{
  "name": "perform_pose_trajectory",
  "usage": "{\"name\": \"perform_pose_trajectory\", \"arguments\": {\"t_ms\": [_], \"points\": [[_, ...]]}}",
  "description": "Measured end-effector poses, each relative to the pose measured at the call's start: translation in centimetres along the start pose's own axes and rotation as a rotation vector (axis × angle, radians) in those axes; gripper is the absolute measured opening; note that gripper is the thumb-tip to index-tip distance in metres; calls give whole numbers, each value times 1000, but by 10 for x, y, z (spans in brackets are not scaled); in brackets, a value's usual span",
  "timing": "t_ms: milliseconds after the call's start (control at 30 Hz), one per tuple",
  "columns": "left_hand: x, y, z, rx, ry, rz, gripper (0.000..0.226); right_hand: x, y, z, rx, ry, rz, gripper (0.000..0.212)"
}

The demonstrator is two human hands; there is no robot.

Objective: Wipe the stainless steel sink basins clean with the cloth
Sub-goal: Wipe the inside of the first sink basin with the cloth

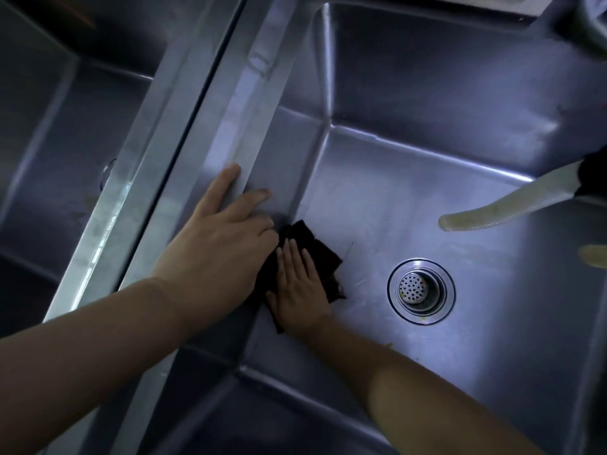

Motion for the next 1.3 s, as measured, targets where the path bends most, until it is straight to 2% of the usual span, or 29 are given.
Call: {"name": "perform_pose_trajectory", "arguments": {"t_ms": [200,267,367,467,633,700,900,967,1067,1167,1233,1300], "points": [[0,-2,0,-22,-12,20,30,-53,28,57,-34,-7,-71,84],[0,-3,-1,-33,-11,34,29,-75,42,84,-42,-69,-82,83],[-1,-4,-1,-73,-10,38,26,-99,64,121,-100,-253,54,73],[-1,-4,0,-95,-11,27,20,-101,73,132,-137,-325,230,70],[-2,-5,-1,-70,-15,42,18,-56,67,90,-314,-154,649,83],[-2,-3,-1,-68,-9,42,20,-34,55,65,-322,-64,710,85],[-3,-3,-1,-74,5,71,26,16,6,-5,-135,155,412,85],[-2,-3,-2,-82,2,74,30,28,-5,-30,-95,231,276,79],[-4,-3,-4,-89,-5,52,21,36,-28,-72,-17,385,79,66],[-4,-2,-4,-79,-5,45,21,25,-40,-90,63,532,-64,59],[-3,-2,-4,-70,0,44,22,8,-31,-78,48,533,-80,58],[-3,-2,-4,-62,2,51,23,-14,-16,-51,-17,419,-95,58]]}}
Point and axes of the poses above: each hand's wrist, its own z-axis towards the middle knuckle, its own y-axis out of the back of the hand, x = y × z, the point moved 4 cm from there along z, towards the middle knuckle, and after that the axes turned 3 degrees about -z, right-handed, at the moved point
